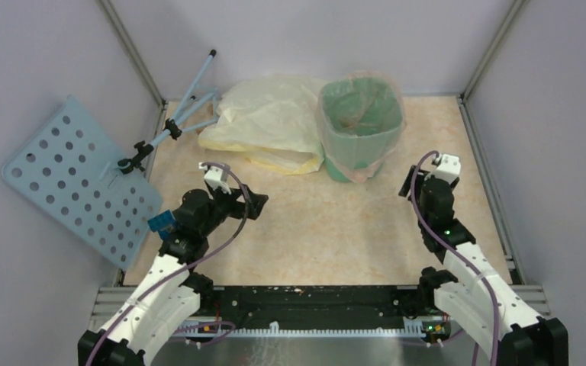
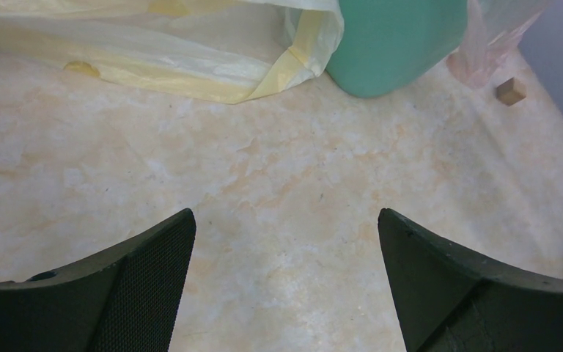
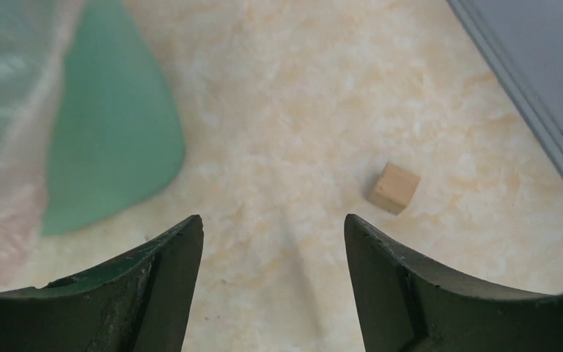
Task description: Put the trash bags into the trash bin
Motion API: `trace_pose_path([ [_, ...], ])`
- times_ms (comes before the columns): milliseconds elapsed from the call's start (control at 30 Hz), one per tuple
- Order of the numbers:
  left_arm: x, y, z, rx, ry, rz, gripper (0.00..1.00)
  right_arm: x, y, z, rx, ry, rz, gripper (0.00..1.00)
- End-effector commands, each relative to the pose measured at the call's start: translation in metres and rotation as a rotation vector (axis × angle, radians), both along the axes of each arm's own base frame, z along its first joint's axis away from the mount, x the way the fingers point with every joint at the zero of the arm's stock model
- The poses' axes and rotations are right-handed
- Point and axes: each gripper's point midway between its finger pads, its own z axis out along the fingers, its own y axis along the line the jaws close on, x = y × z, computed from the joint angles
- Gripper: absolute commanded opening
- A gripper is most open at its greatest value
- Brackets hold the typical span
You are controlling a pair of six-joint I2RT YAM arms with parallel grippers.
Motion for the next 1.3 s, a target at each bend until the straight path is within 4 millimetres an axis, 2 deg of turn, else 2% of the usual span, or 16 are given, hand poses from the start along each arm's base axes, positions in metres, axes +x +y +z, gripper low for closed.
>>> trace_pose_path([
  [0,0.019,0.006,0.016,0.075,-0.252,0.012,0.99,0.012,-0.009,0.01,0.006,-0.164,-0.04,0.7],
  [100,0.034,0.033,0.004,0.152,-0.251,0.165,0.99,0.02,-0.005,0.0,-0.055,-0.146,0.009,0.72],
  [167,0.04,0.049,0.006,0.196,-0.28,0.244,0.99,0.025,-0.011,-0.009,-0.103,-0.128,-0.011,0.74],
  [267,0.041,0.061,0.01,0.189,-0.343,0.301,0.99,0.033,-0.017,-0.035,-0.123,-0.078,-0.021,0.75],
  [333,0.046,0.076,-0.002,0.206,-0.358,0.381,0.99,0.036,-0.017,-0.05,-0.134,-0.085,-0.011,0.75],
  [400,0.052,0.092,-0.024,0.272,-0.315,0.44,0.99,0.035,-0.019,-0.059,-0.15,-0.127,-0.014,0.75],
  [500,0.058,0.108,-0.041,0.33,-0.295,0.478,0.99,0.036,-0.02,-0.05,-0.16,-0.204,0.008,0.76],
  [600,0.059,0.104,-0.048,0.317,-0.327,0.424,0.99,0.036,-0.027,-0.044,-0.147,-0.255,-0.012,0.77],
  [700,0.064,0.11,-0.062,0.339,-0.293,0.435,0.99,0.041,-0.026,-0.044,-0.166,-0.254,0.017,0.77],
  [800,0.072,0.117,-0.068,0.352,-0.294,0.454,0.99,0.042,-0.028,-0.046,-0.197,-0.279,0.014,0.77],
  [900,0.079,0.122,-0.067,0.379,-0.303,0.464,0.99,0.048,-0.042,-0.057,-0.191,-0.29,-0.059,0.79],
  [967,0.083,0.128,-0.066,0.373,-0.319,0.487,0.99,0.057,-0.038,-0.07,-0.162,-0.192,-0.03,0.8],
  [1033,0.09,0.132,-0.065,0.359,-0.322,0.485,0.99,0.059,-0.034,-0.066,-0.174,-0.224,0.009,0.79],
  [1067,0.095,0.134,-0.065,0.36,-0.32,0.486,0.99,0.059,-0.033,-0.067,-0.175,-0.219,0.013,0.86],
  [1133,0.106,0.138,-0.067,0.366,-0.305,0.491,0.98,0.06,-0.032,-0.068,-0.174,-0.214,0.021,0.9],
  [1267,0.119,0.135,-0.088,0.391,-0.287,0.451,0.97,0.06,-0.032,-0.068,-0.175,-0.215,0.021,0.91],
])
